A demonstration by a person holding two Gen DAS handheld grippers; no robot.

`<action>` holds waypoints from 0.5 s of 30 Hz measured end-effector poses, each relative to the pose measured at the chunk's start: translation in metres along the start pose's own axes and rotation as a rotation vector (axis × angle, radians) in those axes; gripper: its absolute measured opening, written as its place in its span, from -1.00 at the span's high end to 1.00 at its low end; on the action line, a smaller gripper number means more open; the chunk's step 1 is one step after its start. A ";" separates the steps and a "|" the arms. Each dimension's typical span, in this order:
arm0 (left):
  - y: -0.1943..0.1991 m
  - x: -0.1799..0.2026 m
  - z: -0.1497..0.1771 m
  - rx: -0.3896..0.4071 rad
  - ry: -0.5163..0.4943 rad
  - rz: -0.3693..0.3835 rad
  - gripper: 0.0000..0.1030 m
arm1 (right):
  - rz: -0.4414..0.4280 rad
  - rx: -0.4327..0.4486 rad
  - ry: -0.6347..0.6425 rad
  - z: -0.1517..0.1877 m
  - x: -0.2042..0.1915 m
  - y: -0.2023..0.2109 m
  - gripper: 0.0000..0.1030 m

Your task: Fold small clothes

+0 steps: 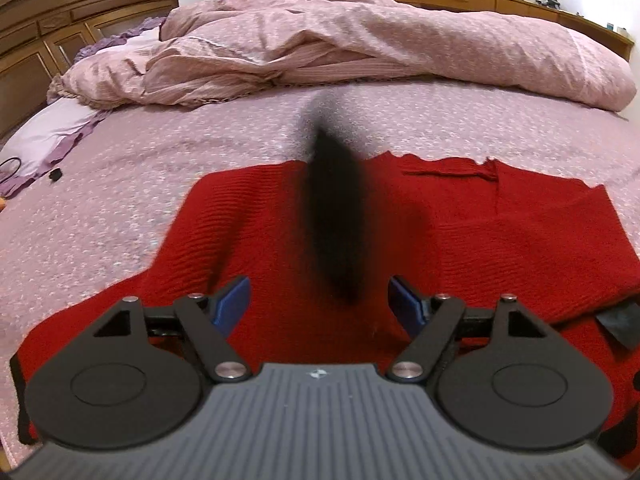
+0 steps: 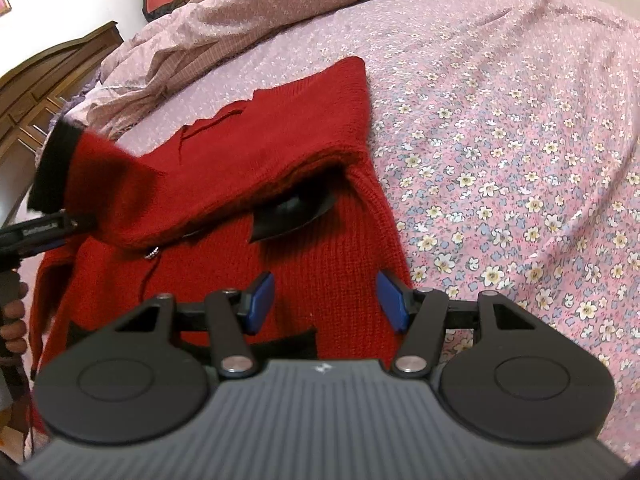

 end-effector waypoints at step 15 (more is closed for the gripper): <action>-0.019 -0.022 -0.009 -0.002 -0.023 0.178 -0.54 | 0.037 0.018 0.098 -0.026 -0.015 0.005 -0.17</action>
Point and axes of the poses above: each gripper's, at about its wrist camera, not at the fingertips, and y roughly against the way its jaws point, x to its right, z to its underside, the point moved 9 cm from there along -y, roughly the way its jaws point, and after that the axes turned 9 degrees about x, right-handed, at the moved point
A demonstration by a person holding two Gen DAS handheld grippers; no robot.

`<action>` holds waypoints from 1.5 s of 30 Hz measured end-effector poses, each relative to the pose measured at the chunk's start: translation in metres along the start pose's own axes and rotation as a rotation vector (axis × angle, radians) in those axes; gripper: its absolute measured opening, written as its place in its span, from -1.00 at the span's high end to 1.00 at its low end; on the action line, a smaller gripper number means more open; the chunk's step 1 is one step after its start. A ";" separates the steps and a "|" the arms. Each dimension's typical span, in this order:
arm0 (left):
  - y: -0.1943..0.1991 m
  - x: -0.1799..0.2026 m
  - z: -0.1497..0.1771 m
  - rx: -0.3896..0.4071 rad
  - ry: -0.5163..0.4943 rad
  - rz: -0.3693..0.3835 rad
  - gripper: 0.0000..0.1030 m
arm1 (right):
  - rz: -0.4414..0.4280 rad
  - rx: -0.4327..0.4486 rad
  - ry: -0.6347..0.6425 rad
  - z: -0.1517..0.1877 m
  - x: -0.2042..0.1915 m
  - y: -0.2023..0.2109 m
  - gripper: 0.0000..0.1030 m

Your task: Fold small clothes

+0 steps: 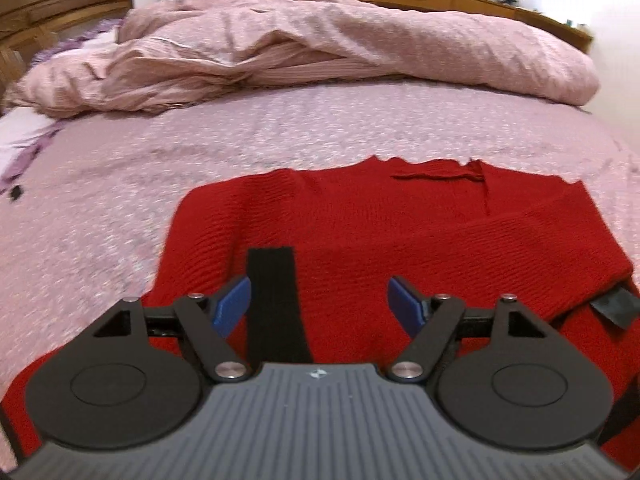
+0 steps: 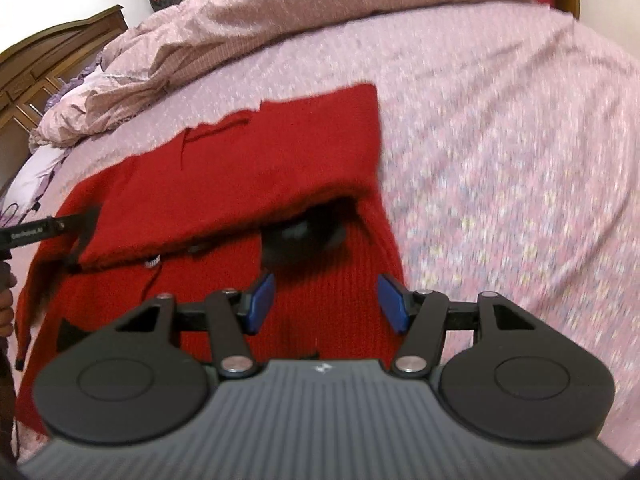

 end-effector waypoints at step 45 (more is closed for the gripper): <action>-0.037 -0.022 -0.051 0.127 -0.012 0.038 0.72 | 0.017 0.075 0.024 -0.107 0.032 -0.146 -0.16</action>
Point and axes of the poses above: each gripper's, at about its wrist camera, not at the fingertips, and y roughly against the way its jaws point, x to its right, z to its underside, the point moved 9 cm from there along -y, roughly the way its jaws point, and after that the axes turned 9 degrees about x, right-handed, at the moved point
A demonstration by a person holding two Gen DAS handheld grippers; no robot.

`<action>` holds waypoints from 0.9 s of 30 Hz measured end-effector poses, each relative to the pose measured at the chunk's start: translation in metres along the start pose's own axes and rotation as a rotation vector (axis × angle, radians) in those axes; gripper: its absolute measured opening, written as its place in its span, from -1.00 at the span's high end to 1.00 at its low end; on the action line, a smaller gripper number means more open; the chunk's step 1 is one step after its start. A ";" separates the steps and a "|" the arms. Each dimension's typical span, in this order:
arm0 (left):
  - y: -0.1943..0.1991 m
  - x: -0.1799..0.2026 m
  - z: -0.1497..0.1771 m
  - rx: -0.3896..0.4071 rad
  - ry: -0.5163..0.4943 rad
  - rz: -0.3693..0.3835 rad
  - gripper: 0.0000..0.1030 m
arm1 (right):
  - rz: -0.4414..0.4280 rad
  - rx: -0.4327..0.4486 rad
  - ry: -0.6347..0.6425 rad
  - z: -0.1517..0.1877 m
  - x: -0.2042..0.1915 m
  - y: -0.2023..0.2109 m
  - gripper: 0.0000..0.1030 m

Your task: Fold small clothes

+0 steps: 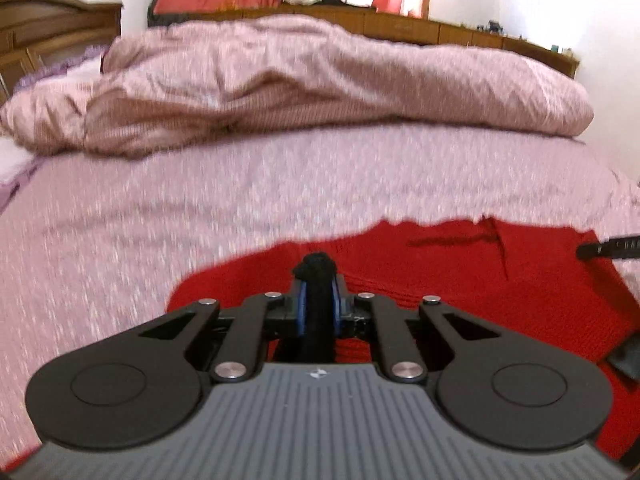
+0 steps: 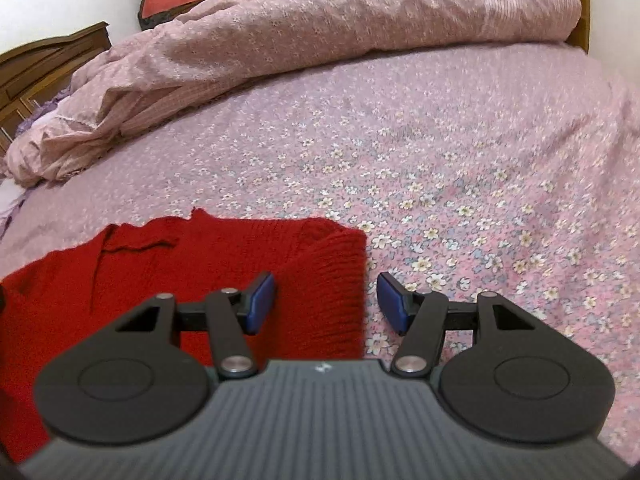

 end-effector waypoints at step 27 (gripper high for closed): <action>-0.058 -0.021 0.011 -0.113 -0.070 -0.089 0.43 | 0.121 0.127 0.115 -0.005 -0.011 0.016 0.35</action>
Point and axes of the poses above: each gripper's, at about its wrist camera, not at the fingertips, and y roughly against the way its jaws point, x to its right, z to its underside, the point moved 9 cm from there along -y, roughly the way its jaws point, and after that the axes turned 9 degrees about x, right-handed, at the moved point
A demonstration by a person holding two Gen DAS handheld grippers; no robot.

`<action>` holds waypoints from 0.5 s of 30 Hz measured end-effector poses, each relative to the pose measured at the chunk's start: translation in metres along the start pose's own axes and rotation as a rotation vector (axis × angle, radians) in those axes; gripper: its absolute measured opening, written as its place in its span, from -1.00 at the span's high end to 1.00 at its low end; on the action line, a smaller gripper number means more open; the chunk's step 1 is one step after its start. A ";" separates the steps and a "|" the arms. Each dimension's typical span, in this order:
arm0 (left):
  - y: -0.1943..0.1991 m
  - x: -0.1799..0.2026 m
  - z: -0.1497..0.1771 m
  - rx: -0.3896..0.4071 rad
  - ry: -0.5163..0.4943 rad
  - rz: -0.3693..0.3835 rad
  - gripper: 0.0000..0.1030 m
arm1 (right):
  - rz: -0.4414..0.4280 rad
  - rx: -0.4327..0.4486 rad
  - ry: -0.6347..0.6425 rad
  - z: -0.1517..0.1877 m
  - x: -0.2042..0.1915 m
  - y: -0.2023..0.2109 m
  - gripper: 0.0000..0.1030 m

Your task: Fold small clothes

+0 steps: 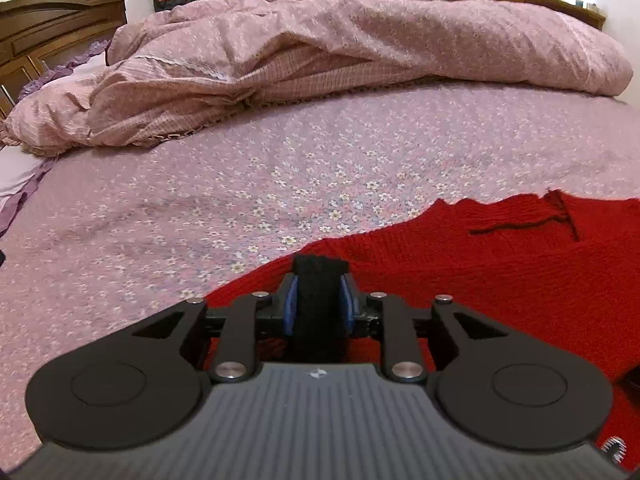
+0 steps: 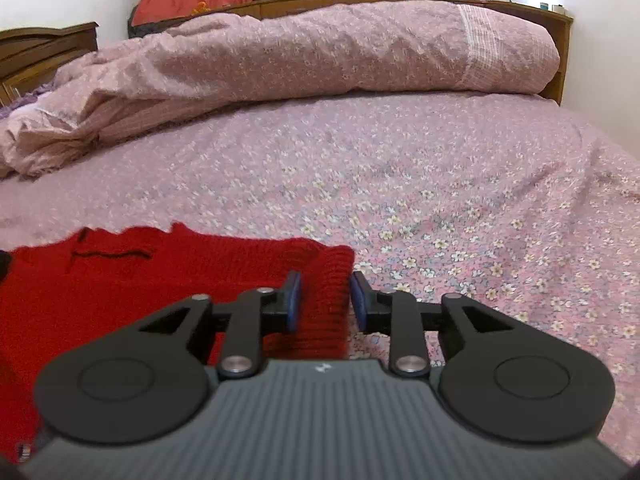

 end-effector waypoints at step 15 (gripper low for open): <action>0.025 0.012 0.045 -0.106 0.034 -0.030 0.05 | -0.123 -0.122 -0.019 0.035 -0.046 0.067 0.22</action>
Point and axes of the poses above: each gripper's, at about its wrist camera, not at the fingertips, and y roughly against the way its jaws point, x to its right, z to its underside, the point moved 9 cm from there along -y, roughly the way its jaws point, and after that the axes turned 9 degrees about x, right-handed, at the moved point
